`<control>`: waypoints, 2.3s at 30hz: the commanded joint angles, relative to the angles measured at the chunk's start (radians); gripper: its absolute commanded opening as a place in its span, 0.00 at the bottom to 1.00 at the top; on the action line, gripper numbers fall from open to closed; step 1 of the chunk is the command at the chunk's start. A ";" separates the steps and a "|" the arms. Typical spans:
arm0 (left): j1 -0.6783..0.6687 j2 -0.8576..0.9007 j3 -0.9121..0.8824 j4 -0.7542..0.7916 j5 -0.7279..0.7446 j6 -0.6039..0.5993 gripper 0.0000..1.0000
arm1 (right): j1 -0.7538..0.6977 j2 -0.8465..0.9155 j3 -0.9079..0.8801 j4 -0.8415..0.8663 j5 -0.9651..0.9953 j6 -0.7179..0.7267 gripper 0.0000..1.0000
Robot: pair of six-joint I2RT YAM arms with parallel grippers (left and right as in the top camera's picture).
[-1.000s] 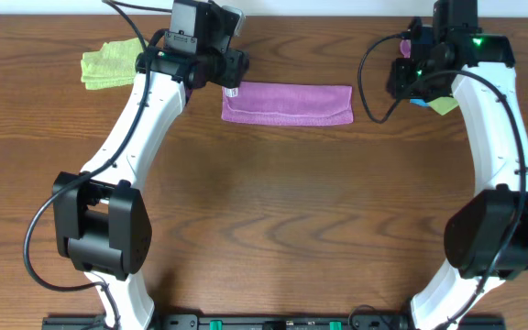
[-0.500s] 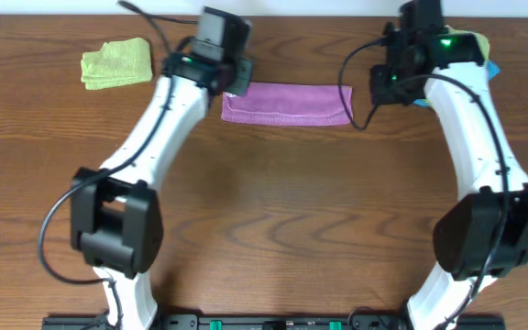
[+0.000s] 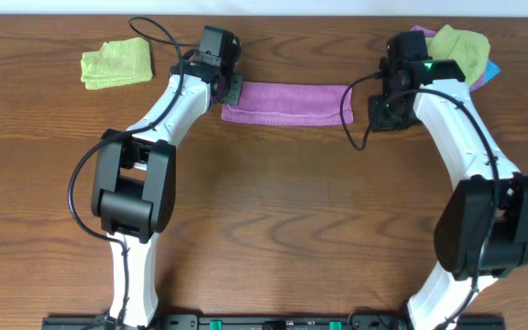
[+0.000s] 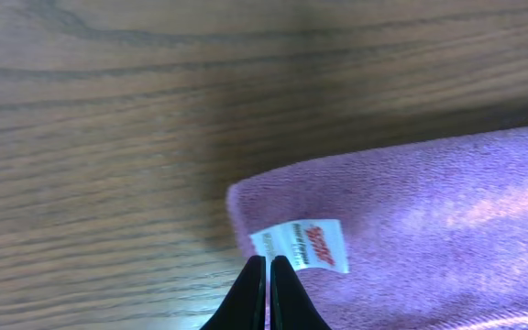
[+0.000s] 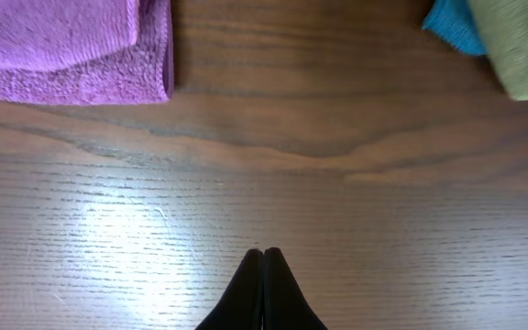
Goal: Fold the cloth
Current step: 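Lower both grippers onto the ends of the folded strip and grasp, then carry the strip's right end leftward toward the left gripper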
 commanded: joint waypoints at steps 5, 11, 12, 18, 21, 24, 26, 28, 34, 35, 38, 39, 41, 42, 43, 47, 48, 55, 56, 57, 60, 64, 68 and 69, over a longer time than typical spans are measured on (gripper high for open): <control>-0.013 0.014 -0.001 -0.026 0.085 -0.019 0.06 | 0.000 -0.005 -0.013 0.008 0.009 0.034 0.09; -0.014 0.021 -0.001 -0.032 0.077 -0.019 0.06 | 0.000 -0.005 -0.013 0.024 -0.027 0.037 0.99; -0.014 0.026 -0.001 -0.032 0.077 -0.019 0.06 | 0.000 -0.005 -0.013 0.027 -0.035 0.037 0.99; -0.014 0.062 -0.001 -0.032 0.077 -0.019 0.06 | 0.000 -0.005 -0.013 0.028 -0.035 0.040 0.99; -0.014 0.091 -0.001 -0.027 0.076 -0.019 0.06 | 0.000 -0.005 -0.013 0.031 -0.035 0.040 0.99; -0.014 0.117 -0.001 -0.028 0.076 -0.019 0.06 | 0.000 -0.005 -0.013 0.034 -0.035 0.040 0.99; -0.014 0.124 -0.001 -0.030 0.076 -0.019 0.06 | -0.002 -0.005 -0.013 0.042 -0.035 0.040 0.99; -0.015 0.124 -0.001 -0.029 0.076 -0.019 0.06 | -0.010 -0.001 -0.016 0.060 -0.035 0.040 0.99; -0.013 0.124 -0.001 -0.032 0.077 -0.019 0.06 | -0.109 0.052 -0.035 0.183 -0.332 0.040 0.99; -0.013 0.124 -0.001 -0.032 0.076 -0.019 0.06 | -0.129 0.071 -0.035 0.205 -0.415 0.041 0.99; -0.013 0.124 -0.001 -0.032 0.077 -0.019 0.06 | -0.183 0.147 -0.035 0.254 -0.580 0.079 0.99; -0.013 0.124 -0.001 -0.031 0.077 -0.019 0.06 | -0.192 0.170 -0.035 0.268 -0.642 0.078 0.99; -0.013 0.124 -0.001 -0.031 0.077 -0.019 0.06 | -0.198 0.204 -0.035 0.299 -0.752 0.078 0.99; -0.013 0.124 -0.001 -0.031 0.077 -0.019 0.06 | -0.198 0.225 -0.035 0.319 -0.797 0.079 0.99; -0.013 0.124 -0.001 -0.031 0.077 -0.019 0.06 | -0.198 0.238 -0.035 0.334 -0.821 0.084 0.99; -0.013 0.124 -0.001 -0.032 0.077 -0.019 0.06 | -0.198 0.300 -0.035 0.414 -0.916 0.138 0.99; -0.013 0.124 -0.001 -0.032 0.077 -0.019 0.06 | -0.198 0.312 -0.035 0.434 -0.938 0.152 0.99; -0.013 0.124 -0.001 -0.031 0.077 -0.019 0.06 | -0.193 0.400 -0.035 0.547 -1.038 0.269 0.99; -0.013 0.124 -0.001 -0.032 0.077 -0.019 0.06 | -0.189 0.414 -0.035 0.549 -1.060 0.280 0.99; -0.013 0.124 -0.001 -0.031 0.077 -0.019 0.06 | -0.185 0.424 -0.035 0.546 -1.069 0.281 0.99; -0.013 0.124 -0.001 -0.031 0.077 -0.019 0.06 | -0.167 0.440 -0.035 0.520 -1.064 0.272 0.99; -0.013 0.124 -0.001 -0.031 0.077 -0.019 0.06 | -0.145 0.442 -0.035 0.517 -1.040 0.272 0.99; -0.013 0.124 -0.001 -0.031 0.077 -0.019 0.06 | -0.129 0.442 -0.035 0.521 -1.001 0.273 0.99; -0.013 0.124 -0.001 -0.031 0.077 -0.019 0.06 | -0.129 0.442 -0.035 0.521 -0.991 0.273 0.97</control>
